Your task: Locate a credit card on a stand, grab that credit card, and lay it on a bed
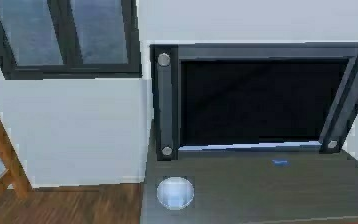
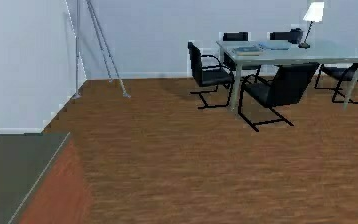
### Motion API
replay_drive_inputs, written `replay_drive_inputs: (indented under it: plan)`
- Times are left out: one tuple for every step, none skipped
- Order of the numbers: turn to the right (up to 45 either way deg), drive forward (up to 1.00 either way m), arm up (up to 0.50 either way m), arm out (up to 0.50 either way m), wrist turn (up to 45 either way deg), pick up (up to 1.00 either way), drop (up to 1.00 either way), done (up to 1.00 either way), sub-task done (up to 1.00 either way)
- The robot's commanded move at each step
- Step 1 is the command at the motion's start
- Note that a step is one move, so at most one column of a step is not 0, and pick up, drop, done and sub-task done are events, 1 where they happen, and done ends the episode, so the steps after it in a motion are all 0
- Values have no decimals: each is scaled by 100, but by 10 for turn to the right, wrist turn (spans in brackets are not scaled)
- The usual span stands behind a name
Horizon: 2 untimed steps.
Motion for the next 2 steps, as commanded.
replay_drive_inputs:
  plan:
    - [-450, 0, 0, 0, 0, 0, 0, 0, 0]
    - [-120, 0, 0, 0, 0, 0, 0, 0, 0]
